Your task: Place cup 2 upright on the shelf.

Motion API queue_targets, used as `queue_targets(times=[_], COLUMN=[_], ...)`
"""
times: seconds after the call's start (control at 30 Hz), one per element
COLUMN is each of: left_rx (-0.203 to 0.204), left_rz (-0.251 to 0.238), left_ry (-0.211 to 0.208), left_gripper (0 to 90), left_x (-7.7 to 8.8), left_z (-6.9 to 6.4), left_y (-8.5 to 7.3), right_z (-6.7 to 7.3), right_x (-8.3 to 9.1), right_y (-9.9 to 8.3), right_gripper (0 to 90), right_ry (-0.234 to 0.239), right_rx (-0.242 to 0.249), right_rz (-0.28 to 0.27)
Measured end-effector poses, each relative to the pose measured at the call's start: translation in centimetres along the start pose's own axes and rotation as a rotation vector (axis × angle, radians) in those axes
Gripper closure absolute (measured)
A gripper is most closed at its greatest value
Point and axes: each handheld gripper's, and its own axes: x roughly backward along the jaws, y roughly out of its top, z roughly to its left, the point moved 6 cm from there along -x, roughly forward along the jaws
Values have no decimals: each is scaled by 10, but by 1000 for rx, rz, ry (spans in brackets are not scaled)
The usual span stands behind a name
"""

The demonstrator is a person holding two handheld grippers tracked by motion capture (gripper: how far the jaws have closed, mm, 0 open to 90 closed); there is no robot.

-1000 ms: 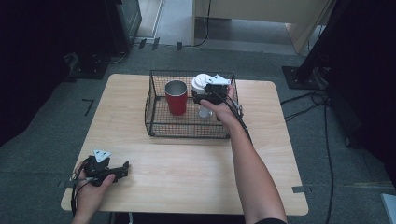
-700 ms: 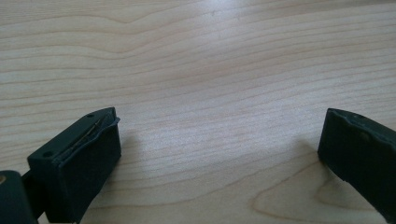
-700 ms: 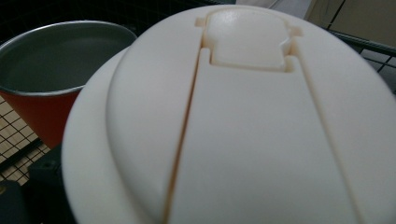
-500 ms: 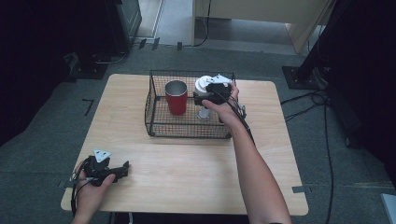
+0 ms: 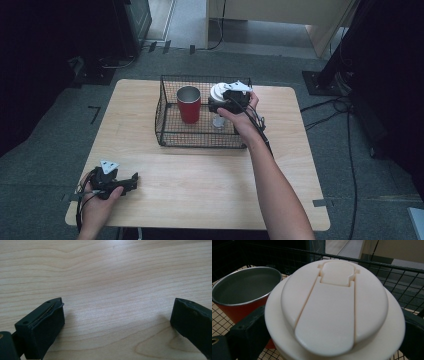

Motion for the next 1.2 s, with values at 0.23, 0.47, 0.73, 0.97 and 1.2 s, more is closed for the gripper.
queue_targets(times=[0.23,0.47,0.73,0.97,1.2], left_rx=[0,0,0,0,0], left_rz=[0,0,0,0,-1], left_ry=[0,0,0,0,0], left_gripper=[0,0,0,0,0], left_x=[0,0,0,0,0], left_z=[0,0,0,0,0], left_y=[0,0,0,0,0], right_z=[6,9,8,9,10], right_x=[11,19,28,34,39], right_y=[1,0,0,-2,-2], right_gripper=[13,14,16,17,19], right_ry=[-10,-43,-80,-100,-100], right_rx=[-20,-57,-56,-43,-29], right_rz=[-16,-8,-22,-35,-56])
